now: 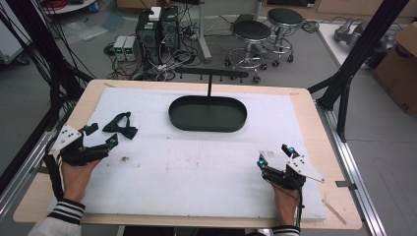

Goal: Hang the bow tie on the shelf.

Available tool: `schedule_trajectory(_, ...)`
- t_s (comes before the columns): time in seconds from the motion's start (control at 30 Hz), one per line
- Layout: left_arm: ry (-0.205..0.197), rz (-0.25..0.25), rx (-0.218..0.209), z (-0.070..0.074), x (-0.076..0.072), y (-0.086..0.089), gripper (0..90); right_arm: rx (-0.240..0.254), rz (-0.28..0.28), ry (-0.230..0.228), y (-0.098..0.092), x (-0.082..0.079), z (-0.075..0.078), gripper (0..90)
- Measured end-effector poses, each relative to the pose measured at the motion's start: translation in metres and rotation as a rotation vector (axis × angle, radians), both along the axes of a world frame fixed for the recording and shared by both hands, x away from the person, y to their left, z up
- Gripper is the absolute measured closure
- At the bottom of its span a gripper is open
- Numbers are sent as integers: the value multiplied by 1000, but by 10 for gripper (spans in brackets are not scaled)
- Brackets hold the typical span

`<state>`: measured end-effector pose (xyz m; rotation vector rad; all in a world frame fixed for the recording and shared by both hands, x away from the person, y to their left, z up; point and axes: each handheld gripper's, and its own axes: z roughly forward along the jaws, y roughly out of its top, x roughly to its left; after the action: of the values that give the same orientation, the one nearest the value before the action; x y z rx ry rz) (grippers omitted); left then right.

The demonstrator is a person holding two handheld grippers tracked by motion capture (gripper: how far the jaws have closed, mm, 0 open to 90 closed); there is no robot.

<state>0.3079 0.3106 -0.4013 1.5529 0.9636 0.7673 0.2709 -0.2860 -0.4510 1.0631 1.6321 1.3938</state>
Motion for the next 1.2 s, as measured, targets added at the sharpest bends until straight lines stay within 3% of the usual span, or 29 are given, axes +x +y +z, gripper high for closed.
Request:
schedule_trajectory(0.13,62,-5,35,14,15,-1,158,-1,0,-1,0,0,0,102)
schedule_trajectory(0.33,95,-1,61,26,29,-2,159,-3,3,-3,0,1,0,102)
schedule_trajectory(0.5,115,5,111,33,40,-5,160,1,2,1,0,1,0,102)
schedule_trajectory(0.6,138,-3,124,34,46,-7,160,1,2,1,0,1,0,102)
schedule_trajectory(0.67,175,-5,141,38,56,-10,160,-7,2,0,0,1,0,102)
schedule_trajectory(1.0,242,-16,154,47,82,-20,160,-1,4,4,0,1,0,102)
schedule_trajectory(1.2,330,-38,163,53,98,-23,161,-1,4,5,0,1,0,102)
